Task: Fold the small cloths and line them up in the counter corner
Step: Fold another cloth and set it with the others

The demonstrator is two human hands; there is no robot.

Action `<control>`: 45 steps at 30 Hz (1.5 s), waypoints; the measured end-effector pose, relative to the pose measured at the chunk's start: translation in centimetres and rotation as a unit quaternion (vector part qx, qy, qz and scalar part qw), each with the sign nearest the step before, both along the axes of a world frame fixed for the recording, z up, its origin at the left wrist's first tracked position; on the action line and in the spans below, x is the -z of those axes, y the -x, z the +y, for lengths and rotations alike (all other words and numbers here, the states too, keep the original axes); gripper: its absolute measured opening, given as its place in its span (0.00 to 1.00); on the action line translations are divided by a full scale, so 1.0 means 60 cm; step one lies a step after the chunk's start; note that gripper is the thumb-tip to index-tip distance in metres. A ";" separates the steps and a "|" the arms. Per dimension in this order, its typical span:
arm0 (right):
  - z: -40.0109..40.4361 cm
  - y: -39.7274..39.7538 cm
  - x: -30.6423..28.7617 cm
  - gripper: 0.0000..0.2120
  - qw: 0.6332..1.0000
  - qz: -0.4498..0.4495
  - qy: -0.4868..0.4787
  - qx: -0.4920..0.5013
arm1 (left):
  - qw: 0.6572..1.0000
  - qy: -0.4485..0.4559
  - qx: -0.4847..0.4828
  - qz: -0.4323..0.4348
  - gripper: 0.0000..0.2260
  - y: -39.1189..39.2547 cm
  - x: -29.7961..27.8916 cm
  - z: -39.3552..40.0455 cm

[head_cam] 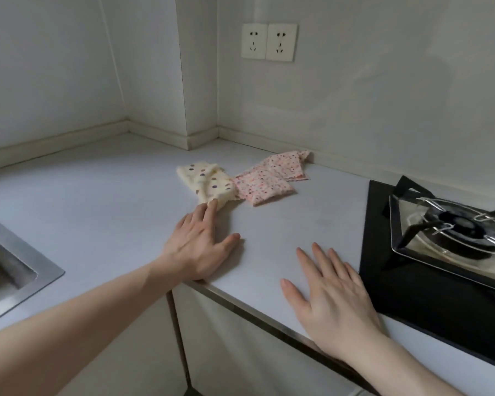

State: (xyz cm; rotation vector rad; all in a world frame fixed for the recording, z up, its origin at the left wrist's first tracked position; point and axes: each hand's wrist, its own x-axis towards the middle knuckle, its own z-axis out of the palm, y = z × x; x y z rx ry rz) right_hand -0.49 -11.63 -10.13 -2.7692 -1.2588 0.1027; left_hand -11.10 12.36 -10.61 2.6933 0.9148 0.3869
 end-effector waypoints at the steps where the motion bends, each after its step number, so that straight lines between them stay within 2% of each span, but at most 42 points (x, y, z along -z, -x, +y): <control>1: 0.000 0.001 0.003 0.41 1.000 -0.003 -0.007 0.002 | 1.000 0.002 -0.002 -0.003 0.39 0.001 0.002 -0.001; 4: 0.000 0.000 0.014 0.34 1.000 -0.006 -0.028 0.010 | 1.000 0.012 -0.012 -0.006 0.37 0.002 0.004 -0.005; 9: -0.007 0.009 0.021 0.29 0.996 0.014 -0.084 0.012 | 0.999 0.011 -0.050 -0.005 0.29 0.027 0.001 -0.048; 14: -0.033 0.043 0.026 0.27 0.994 0.001 -0.104 0.022 | 0.998 -0.042 0.047 0.012 0.28 0.096 -0.013 -0.119; 19: -0.056 0.059 0.024 0.29 0.991 0.007 -0.133 0.024 | 0.992 -0.079 0.091 -0.041 0.23 0.144 -0.044 -0.162; 23: -0.062 0.056 0.021 0.32 0.982 0.036 -0.183 0.023 | 0.979 -0.122 0.153 -0.062 0.18 0.150 -0.069 -0.173; 29: -0.060 0.047 0.024 0.31 0.976 0.016 -0.215 -0.010 | 0.958 -0.156 0.222 -0.092 0.14 0.131 -0.085 -0.215; 33: -0.066 0.051 0.025 0.13 0.969 -0.005 -0.242 -0.048 | 0.953 -0.179 0.218 -0.110 0.14 0.127 -0.098 -0.239; 34: -0.070 0.053 0.026 0.11 0.967 -0.006 -0.248 -0.052 | 0.953 -0.180 0.214 -0.114 0.14 0.128 -0.101 -0.243; 39: -0.080 0.069 0.017 0.16 0.951 0.059 -0.303 -0.027 | 0.954 -0.189 0.195 -0.124 0.12 0.154 -0.122 -0.246; 45: -0.075 0.089 -0.009 0.12 0.925 0.129 -0.357 0.015 | 0.961 -0.211 0.117 -0.133 0.10 0.210 -0.143 -0.233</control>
